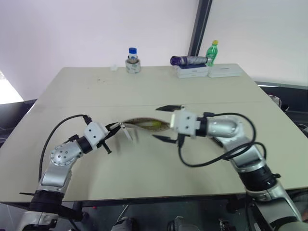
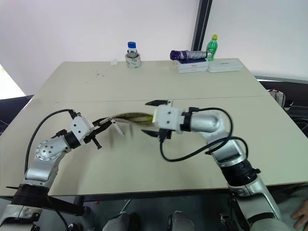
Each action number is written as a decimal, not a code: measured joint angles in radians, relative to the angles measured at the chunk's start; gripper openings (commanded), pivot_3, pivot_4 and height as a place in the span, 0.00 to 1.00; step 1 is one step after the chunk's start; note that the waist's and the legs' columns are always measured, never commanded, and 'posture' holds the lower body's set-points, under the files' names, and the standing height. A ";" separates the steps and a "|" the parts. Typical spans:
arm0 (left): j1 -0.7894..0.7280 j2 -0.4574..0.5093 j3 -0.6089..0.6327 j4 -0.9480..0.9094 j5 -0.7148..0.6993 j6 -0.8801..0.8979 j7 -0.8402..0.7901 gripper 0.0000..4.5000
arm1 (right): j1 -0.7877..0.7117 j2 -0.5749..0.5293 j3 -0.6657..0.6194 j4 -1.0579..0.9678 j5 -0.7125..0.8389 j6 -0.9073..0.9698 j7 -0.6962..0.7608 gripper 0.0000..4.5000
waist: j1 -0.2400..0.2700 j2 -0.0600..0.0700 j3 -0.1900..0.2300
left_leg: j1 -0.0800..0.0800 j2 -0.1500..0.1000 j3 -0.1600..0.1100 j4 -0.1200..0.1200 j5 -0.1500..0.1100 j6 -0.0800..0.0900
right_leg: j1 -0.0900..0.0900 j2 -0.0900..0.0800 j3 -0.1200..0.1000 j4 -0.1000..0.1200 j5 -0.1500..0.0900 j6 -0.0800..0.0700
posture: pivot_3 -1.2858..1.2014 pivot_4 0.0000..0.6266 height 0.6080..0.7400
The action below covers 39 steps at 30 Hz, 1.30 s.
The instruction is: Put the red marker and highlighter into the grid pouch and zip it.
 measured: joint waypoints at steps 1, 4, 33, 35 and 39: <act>0.000 0.000 0.000 0.004 0.005 -0.004 0.006 0.00 | 0.012 -0.016 -0.025 0.011 0.002 0.015 -0.014 0.99 | 0.005 0.000 0.000 | 0.000 0.000 0.000 0.001 0.000 0.000 | 0.000 0.000 0.000 0.000 0.000 0.000 | 0.52 0.24 0.98; -0.001 0.000 0.009 0.028 0.029 -0.026 0.035 0.00 | 0.080 -0.042 -0.154 0.084 0.001 0.061 -0.125 0.99 | 0.017 0.000 0.000 | 0.000 0.000 0.000 0.001 -0.001 0.001 | 0.000 -0.001 0.000 0.000 0.000 0.000 | 0.52 0.24 0.98; -0.003 -0.041 -0.025 0.054 0.065 -0.062 0.029 0.00 | 0.423 0.008 -0.410 0.141 0.139 0.188 -0.481 0.99 | 0.007 -0.001 -0.001 | 0.004 -0.001 -0.003 -0.002 -0.002 0.006 | 0.004 0.002 0.001 -0.001 0.003 -0.002 | 0.52 0.24 0.98; 0.005 -0.041 -0.025 0.051 0.067 -0.062 0.030 0.00 | 0.372 -0.026 -0.395 0.203 0.142 0.225 -0.436 0.99 | 0.011 -0.001 -0.001 | 0.004 0.000 -0.003 -0.002 -0.002 0.006 | 0.004 0.002 0.001 -0.001 0.003 -0.002 | 0.52 0.24 0.98; 0.028 -0.040 -0.021 0.038 0.075 -0.060 0.044 0.00 | 0.291 -0.062 -0.362 0.335 0.193 0.312 -0.314 0.99 | 0.013 -0.001 -0.001 | 0.004 0.000 -0.002 -0.002 -0.001 0.005 | 0.004 0.001 0.001 -0.002 0.003 -0.002 | 0.52 0.24 0.98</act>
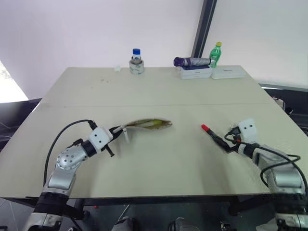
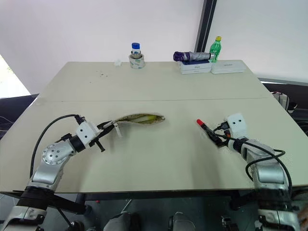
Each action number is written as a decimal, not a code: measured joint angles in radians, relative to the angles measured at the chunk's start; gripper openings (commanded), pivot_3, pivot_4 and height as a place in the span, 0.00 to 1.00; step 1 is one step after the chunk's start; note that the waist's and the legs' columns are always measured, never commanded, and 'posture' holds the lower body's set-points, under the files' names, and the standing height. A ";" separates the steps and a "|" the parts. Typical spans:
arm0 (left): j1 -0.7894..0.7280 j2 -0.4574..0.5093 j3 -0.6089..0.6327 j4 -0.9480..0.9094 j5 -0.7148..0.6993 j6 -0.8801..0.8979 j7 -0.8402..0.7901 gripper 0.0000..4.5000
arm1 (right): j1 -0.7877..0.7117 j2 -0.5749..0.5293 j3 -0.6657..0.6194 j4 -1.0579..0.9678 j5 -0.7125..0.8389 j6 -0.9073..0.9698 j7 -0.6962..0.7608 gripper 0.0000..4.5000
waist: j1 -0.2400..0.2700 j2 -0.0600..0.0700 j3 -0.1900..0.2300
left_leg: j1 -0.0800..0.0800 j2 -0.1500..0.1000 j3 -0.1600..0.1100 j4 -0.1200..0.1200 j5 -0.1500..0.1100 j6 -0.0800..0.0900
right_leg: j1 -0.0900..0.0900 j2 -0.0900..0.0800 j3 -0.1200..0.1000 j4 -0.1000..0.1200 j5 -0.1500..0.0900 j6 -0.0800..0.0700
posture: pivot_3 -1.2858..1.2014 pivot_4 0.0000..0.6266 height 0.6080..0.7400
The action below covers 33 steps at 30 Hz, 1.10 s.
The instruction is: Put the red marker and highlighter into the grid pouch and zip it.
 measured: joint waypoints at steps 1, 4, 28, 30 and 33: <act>0.008 0.001 0.003 -0.003 0.000 0.001 0.003 0.00 | -0.010 -0.008 0.005 0.020 0.008 0.005 0.024 0.99 | 0.000 0.000 0.000 | 0.000 0.000 0.000 0.000 0.000 0.000 | 0.000 0.000 0.000 0.000 0.000 0.000 | 0.52 0.24 0.98; 0.033 0.004 0.008 -0.026 0.000 0.007 0.013 0.00 | -0.026 -0.037 0.036 0.058 0.004 0.001 0.068 0.99 | -0.001 0.000 0.000 | 0.000 0.000 0.000 0.000 0.000 0.000 | 0.000 0.000 0.000 0.000 0.000 0.000 | 0.52 0.24 0.98; -0.006 0.001 -0.004 -0.030 0.005 0.020 0.015 0.00 | -0.089 -0.052 0.313 -0.312 -0.045 -0.231 0.258 0.07 | 0.000 0.000 0.000 | 0.000 0.000 0.000 0.001 0.000 0.000 | -0.001 0.000 0.000 0.000 0.000 0.000 | 0.52 0.24 0.98; -0.006 -0.004 -0.009 -0.026 0.006 0.020 0.015 0.00 | -0.110 -0.036 0.376 -0.317 -0.098 -0.238 0.249 0.07 | 0.001 0.000 0.000 | -0.001 0.000 0.000 0.001 0.000 0.000 | -0.001 -0.001 0.000 0.000 0.000 0.000 | 0.52 0.24 0.98; -0.006 -0.018 -0.037 -0.026 0.013 0.017 0.011 0.00 | -0.157 0.018 0.440 -0.295 -0.150 -0.239 0.221 0.07 | 0.000 0.000 0.000 | -0.001 0.000 0.000 0.001 0.002 -0.003 | -0.002 0.000 0.000 0.000 0.000 0.000 | 0.52 0.24 0.98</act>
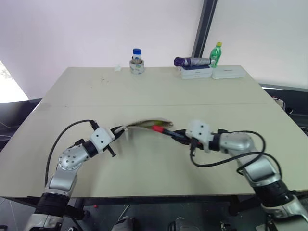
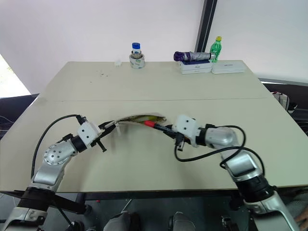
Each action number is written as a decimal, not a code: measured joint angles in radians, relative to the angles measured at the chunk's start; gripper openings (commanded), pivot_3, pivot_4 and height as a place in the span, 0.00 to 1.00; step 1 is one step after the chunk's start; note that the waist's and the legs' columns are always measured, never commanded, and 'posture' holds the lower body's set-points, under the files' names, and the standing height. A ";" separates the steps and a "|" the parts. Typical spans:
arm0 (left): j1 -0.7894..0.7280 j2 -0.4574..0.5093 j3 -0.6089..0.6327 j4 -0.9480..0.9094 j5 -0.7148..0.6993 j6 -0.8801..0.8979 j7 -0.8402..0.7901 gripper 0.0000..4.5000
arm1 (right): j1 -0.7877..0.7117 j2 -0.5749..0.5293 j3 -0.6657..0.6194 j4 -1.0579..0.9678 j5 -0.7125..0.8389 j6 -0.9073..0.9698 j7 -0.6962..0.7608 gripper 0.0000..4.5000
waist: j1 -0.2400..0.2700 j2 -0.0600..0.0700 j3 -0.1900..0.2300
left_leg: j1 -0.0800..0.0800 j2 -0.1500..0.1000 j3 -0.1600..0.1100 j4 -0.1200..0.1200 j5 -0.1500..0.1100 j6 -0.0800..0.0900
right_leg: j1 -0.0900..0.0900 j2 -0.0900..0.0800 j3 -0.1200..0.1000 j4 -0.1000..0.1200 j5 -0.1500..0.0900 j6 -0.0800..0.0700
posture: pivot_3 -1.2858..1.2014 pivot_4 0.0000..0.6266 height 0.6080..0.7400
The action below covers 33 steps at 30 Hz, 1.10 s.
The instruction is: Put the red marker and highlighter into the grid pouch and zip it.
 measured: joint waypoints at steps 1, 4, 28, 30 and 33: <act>0.000 -0.005 -0.004 0.000 0.002 -0.002 -0.001 0.00 | -0.019 0.004 0.014 0.018 -0.020 -0.006 -0.006 0.07 | 0.000 0.000 0.000 | -0.001 0.000 0.000 0.000 0.000 -0.001 | -0.001 0.000 0.000 0.000 0.000 0.000 | 0.52 0.24 0.98; -0.001 -0.002 -0.005 0.000 0.013 -0.009 -0.007 0.00 | -0.081 0.012 0.038 0.091 -0.082 -0.032 -0.025 0.07 | 0.000 0.000 0.000 | -0.001 0.000 0.000 0.001 0.001 -0.001 | -0.001 0.000 0.000 0.000 0.000 0.000 | 0.52 0.24 0.98; -0.053 0.011 -0.075 0.008 0.057 -0.041 -0.046 0.00 | -0.322 0.117 0.208 0.525 -0.323 -0.597 0.028 0.86 | -0.002 0.000 0.000 | -0.002 0.000 0.003 0.001 0.001 -0.002 | -0.002 0.001 0.000 0.001 0.000 0.000 | 0.52 0.24 0.98; -0.052 0.010 -0.074 0.008 0.056 -0.042 -0.037 0.00 | -0.293 0.090 0.172 0.464 -0.248 -0.551 0.094 0.86 | 0.002 0.000 0.000 | -0.002 0.000 0.002 0.001 0.001 -0.002 | -0.002 0.000 0.000 0.001 0.000 0.000 | 0.52 0.24 0.98; -0.036 0.012 -0.071 0.008 0.056 -0.043 -0.030 0.00 | -0.243 0.016 0.111 0.372 -0.140 -0.490 0.185 0.86 | 0.001 0.000 0.000 | -0.002 0.000 0.002 0.002 0.001 -0.001 | -0.001 0.000 0.000 0.000 0.000 0.000 | 0.52 0.24 0.98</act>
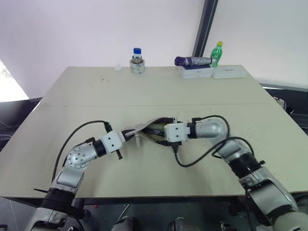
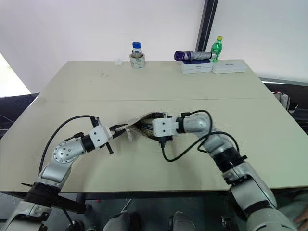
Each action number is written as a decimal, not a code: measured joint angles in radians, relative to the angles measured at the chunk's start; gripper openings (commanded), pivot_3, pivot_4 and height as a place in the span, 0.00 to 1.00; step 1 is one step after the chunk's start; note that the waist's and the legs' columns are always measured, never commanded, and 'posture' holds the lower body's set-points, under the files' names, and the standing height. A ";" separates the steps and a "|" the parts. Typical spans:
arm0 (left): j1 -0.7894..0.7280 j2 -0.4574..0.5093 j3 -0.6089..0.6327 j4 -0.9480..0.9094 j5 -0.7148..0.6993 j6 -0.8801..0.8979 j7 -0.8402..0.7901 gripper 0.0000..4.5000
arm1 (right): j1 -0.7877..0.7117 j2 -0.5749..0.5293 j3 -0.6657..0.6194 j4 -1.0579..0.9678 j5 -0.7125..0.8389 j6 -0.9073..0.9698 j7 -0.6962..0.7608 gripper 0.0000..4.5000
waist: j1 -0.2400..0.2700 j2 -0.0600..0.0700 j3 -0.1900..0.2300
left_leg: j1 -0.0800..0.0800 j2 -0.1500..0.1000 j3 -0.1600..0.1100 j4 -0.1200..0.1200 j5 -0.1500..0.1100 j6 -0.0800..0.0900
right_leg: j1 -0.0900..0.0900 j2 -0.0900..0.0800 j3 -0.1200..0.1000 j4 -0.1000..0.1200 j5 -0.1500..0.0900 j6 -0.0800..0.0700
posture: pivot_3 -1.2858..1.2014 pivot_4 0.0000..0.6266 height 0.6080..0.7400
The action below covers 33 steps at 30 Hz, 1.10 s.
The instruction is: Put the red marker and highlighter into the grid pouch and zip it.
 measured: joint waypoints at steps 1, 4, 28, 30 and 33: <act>0.003 -0.002 -0.001 0.000 0.001 0.000 0.003 0.00 | 0.012 -0.017 -0.026 -0.027 0.039 0.038 0.015 0.86 | -0.001 0.000 0.000 | 0.000 0.000 0.000 0.000 0.000 0.000 | 0.000 0.000 0.000 0.000 0.000 0.000 | 0.52 0.24 0.98; 0.004 -0.021 -0.001 0.001 0.010 0.005 0.036 0.00 | 0.075 -0.021 -0.154 -0.170 0.236 0.266 0.027 0.86 | 0.000 0.000 0.000 | 0.000 0.001 -0.002 0.000 0.000 0.000 | 0.000 0.000 0.000 0.000 0.000 0.000 | 0.52 0.24 0.98; -0.047 -0.023 -0.079 -0.009 0.151 0.012 0.068 0.00 | 0.279 0.479 -0.074 -0.239 0.389 0.743 -0.411 0.66 | -0.001 -0.001 0.000 | -0.001 0.000 -0.002 0.001 -0.001 0.002 | 0.000 0.000 -0.002 0.000 0.001 -0.001 | 0.52 0.24 0.98; -0.046 -0.025 -0.078 -0.012 0.151 0.020 0.073 0.00 | 0.259 0.478 -0.080 -0.212 0.379 0.742 -0.413 0.42 | 0.000 -0.001 0.000 | -0.001 0.000 -0.003 0.001 -0.001 0.002 | 0.000 0.000 -0.001 0.000 0.001 -0.001 | 0.52 0.24 0.98; -0.042 -0.031 -0.082 -0.029 0.153 0.021 0.078 0.00 | 0.257 0.466 -0.078 -0.198 0.374 0.734 -0.400 0.06 | -0.002 -0.001 0.000 | -0.001 0.000 -0.003 0.000 -0.001 0.002 | 0.000 0.000 -0.001 0.000 0.001 -0.001 | 0.52 0.24 0.98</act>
